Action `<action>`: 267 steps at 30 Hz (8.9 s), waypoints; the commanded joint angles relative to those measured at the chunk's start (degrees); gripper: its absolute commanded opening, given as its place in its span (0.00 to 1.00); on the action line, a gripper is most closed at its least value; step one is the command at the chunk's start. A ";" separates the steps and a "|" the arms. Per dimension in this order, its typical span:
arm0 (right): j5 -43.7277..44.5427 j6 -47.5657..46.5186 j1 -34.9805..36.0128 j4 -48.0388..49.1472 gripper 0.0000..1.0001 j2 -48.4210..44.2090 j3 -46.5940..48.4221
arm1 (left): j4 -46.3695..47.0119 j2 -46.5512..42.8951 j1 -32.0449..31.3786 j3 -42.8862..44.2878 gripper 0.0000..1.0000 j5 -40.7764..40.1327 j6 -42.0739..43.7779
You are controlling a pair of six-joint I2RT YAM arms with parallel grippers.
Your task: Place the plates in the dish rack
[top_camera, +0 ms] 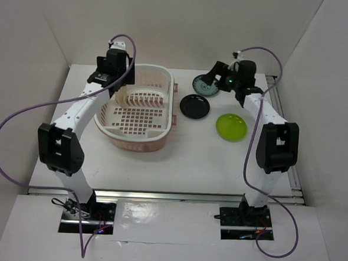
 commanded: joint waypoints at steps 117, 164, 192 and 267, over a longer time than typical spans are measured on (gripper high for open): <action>-16.98 -0.47 -2.33 7.47 0.00 -10.70 -4.22 | 3.45 -10.31 -3.27 6.39 1.00 49.51 -13.10; -6.52 3.74 3.30 5.44 1.00 -12.29 -7.82 | -2.87 -8.72 -5.46 16.23 0.00 10.26 -0.90; -6.96 4.18 7.07 4.47 1.00 -12.99 -11.26 | 15.40 2.78 -11.79 3.67 0.00 -21.59 22.75; -11.71 8.05 7.07 8.25 1.00 -8.07 -9.06 | 9.34 13.07 -7.05 4.29 0.22 -11.65 11.16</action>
